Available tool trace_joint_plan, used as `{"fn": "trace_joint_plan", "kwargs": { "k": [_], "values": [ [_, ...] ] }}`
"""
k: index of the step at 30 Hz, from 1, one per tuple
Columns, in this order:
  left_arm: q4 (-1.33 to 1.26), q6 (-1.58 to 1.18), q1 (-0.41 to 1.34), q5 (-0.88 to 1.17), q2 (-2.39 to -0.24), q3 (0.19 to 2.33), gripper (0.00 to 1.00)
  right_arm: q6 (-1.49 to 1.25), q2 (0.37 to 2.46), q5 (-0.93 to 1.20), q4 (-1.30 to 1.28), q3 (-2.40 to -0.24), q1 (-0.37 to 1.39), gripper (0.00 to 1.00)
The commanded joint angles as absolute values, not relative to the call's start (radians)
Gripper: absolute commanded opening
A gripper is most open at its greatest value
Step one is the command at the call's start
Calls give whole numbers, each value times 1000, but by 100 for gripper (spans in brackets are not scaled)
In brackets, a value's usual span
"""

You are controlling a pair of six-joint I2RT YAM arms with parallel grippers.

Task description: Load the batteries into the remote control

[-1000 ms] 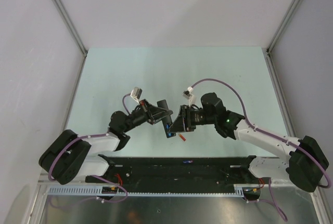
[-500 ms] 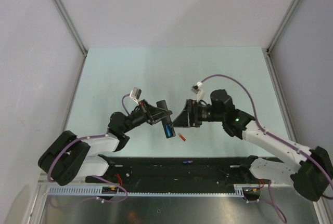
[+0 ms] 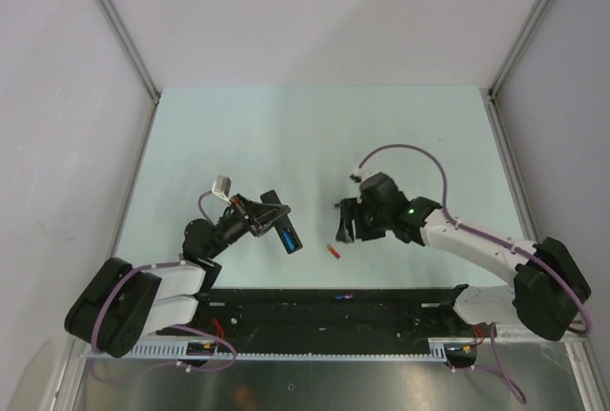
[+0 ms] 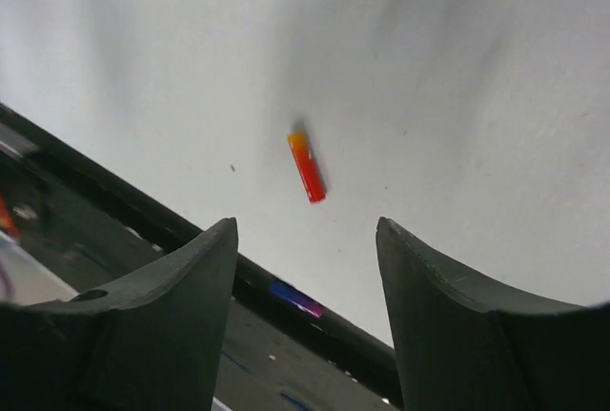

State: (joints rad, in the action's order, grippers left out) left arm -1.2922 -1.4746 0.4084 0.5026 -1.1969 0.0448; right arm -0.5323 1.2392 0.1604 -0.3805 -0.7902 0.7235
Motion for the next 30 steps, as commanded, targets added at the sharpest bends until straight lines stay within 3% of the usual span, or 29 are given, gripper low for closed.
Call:
{"fn": "trace_joint_plan", "kwargs": {
  "k": [1, 16, 30],
  "values": [
    [-1595, -1488, 384, 528, -1135, -20, 0, -446, 1296, 15, -419, -804, 840, 63],
    [-1586, -1483, 371, 563, -1095, -41, 0, -354, 1480, -12, -310, -813, 917, 48],
    [-1580, -1474, 370, 568, -1094, -49, 0, -290, 1557, -43, -327, -854, 980, 46]
  ]
}}
